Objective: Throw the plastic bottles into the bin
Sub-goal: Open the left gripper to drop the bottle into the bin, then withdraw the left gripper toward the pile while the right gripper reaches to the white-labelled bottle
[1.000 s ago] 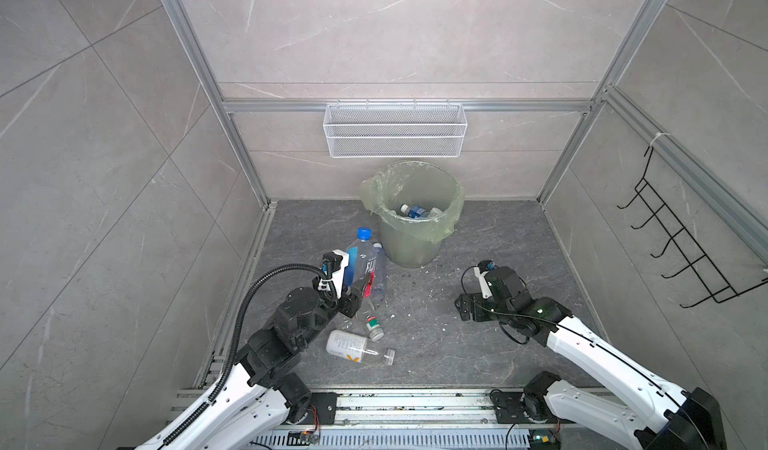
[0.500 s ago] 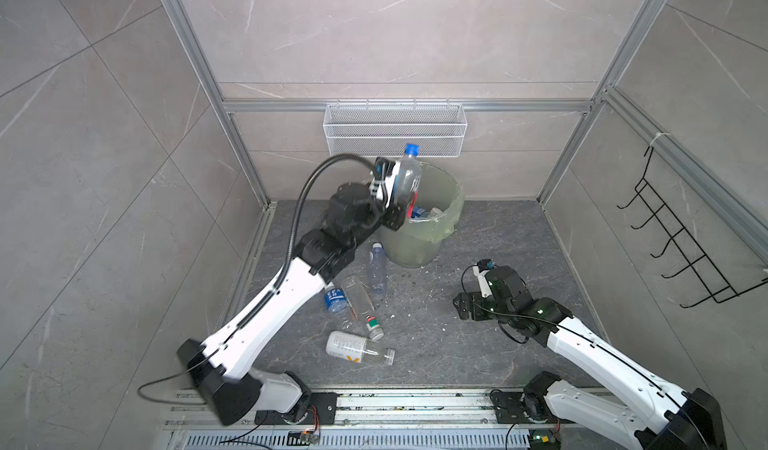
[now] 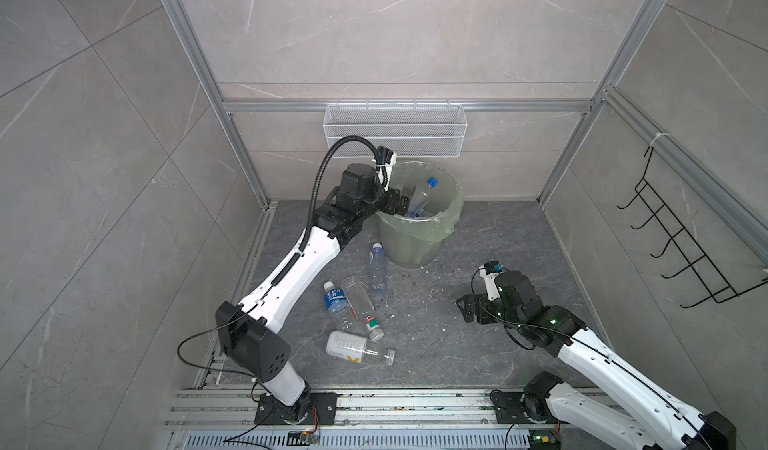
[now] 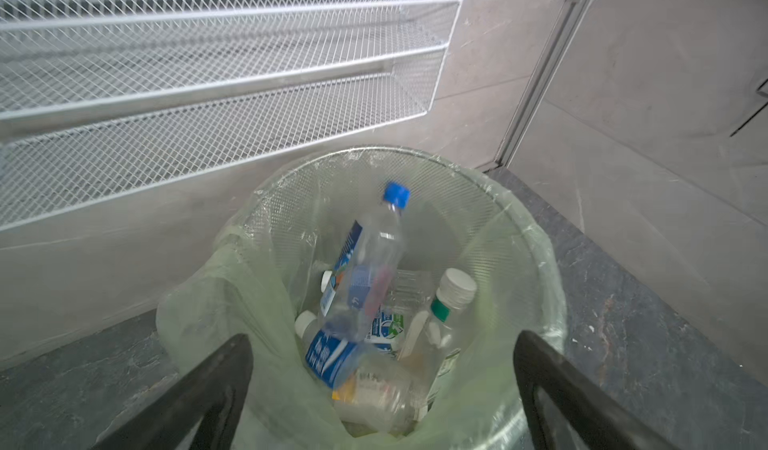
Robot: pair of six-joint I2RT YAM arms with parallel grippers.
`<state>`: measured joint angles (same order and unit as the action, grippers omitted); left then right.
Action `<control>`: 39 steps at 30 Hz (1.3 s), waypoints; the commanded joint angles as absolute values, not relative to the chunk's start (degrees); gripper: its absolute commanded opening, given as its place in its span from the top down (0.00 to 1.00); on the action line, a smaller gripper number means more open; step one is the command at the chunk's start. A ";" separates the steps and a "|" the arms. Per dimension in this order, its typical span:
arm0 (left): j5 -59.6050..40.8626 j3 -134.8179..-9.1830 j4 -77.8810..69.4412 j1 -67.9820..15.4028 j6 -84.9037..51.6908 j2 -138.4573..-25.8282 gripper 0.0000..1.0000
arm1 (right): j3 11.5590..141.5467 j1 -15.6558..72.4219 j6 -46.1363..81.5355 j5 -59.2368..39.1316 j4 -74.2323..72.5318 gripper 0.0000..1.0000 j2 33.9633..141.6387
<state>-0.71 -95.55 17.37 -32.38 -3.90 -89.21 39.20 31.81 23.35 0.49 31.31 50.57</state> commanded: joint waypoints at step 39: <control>-6.74 -47.78 14.59 -16.52 -25.71 -56.36 0.01 | 61.39 76.37 6.89 23.90 21.70 0.03 82.13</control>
<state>-3.01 -48.18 15.84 -18.70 -22.59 -58.33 58.52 75.46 8.88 22.31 23.22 80.14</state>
